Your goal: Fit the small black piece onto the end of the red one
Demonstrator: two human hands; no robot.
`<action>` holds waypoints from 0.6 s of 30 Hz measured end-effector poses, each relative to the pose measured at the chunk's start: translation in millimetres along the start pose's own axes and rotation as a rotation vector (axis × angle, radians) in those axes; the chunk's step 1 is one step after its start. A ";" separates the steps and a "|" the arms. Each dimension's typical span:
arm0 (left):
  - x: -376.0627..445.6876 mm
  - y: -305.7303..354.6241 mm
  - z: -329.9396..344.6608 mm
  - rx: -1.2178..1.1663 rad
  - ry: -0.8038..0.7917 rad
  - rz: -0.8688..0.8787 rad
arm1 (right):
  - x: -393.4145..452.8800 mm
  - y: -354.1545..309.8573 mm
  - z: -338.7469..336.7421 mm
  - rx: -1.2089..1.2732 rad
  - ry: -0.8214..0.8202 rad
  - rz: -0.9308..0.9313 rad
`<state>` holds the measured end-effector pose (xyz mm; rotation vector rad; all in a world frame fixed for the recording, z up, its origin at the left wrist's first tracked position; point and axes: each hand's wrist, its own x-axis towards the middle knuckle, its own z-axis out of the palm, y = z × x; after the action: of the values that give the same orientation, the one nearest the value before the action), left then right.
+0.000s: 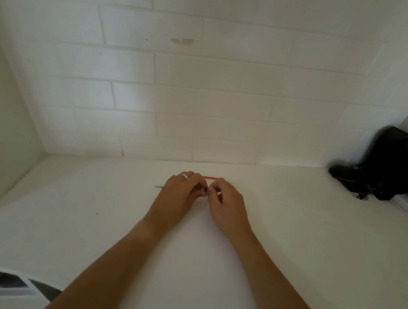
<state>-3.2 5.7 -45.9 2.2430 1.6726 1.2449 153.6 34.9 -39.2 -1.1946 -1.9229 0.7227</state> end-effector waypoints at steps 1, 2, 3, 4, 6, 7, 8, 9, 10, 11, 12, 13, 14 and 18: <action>0.0 -0.4 0.4 0.001 -0.001 0.001 | 0.1 0.8 0.5 -0.012 -0.001 -0.001; 0.1 -0.7 0.8 0.003 -0.001 -0.001 | 0.3 1.3 0.9 -0.019 0.000 0.003; 0.0 -0.8 0.9 0.003 0.000 -0.007 | 0.4 1.3 1.4 -0.018 0.005 0.010; -0.2 -0.9 1.0 0.000 0.001 -0.014 | 0.3 0.9 1.8 -0.009 0.012 0.015; 0.0 -0.4 0.4 -0.003 -0.001 -0.020 | -0.1 0.0 1.0 0.021 0.020 0.018; 0.0 0.2 0.1 0.001 -0.003 -0.018 | -0.2 0.0 0.3 0.029 0.019 0.013; 0.0 0.9 -0.2 0.006 -0.004 -0.016 | -0.2 0.0 -0.3 0.028 0.015 0.004; -0.1 1.3 -0.2 0.010 -0.004 -0.014 | -0.2 0.6 -0.4 0.020 0.010 -0.003; 0.0 1.3 -0.1 0.013 -0.003 -0.012 | -0.1 1.2 -0.2 0.008 0.006 -0.008; 0.0 0.9 0.3 0.012 -0.003 -0.015 | 0.2 2.1 0.4 -0.007 0.005 -0.012; -0.3 0.2 0.8 0.007 -0.002 -0.020 | 0.5 2.7 1.2 -0.024 0.007 -0.019; -0.5 -0.3 1.0 0.001 -0.001 -0.026 | 0.8 3.2 1.8 -0.032 0.011 -0.025; -0.3 -0.7 1.1 -0.004 0.000 -0.029 | 0.9 3.3 2.1 -0.026 0.013 -0.027; -0.2 1.1 0.0 -0.004 -0.005 -0.021 | -0.4 2.3 0.3 0.026 -0.006 -0.034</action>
<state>-2.4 5.2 -45.5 2.2190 1.6860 1.2363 154.6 35.4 -41.4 -1.1422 -1.9288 0.7319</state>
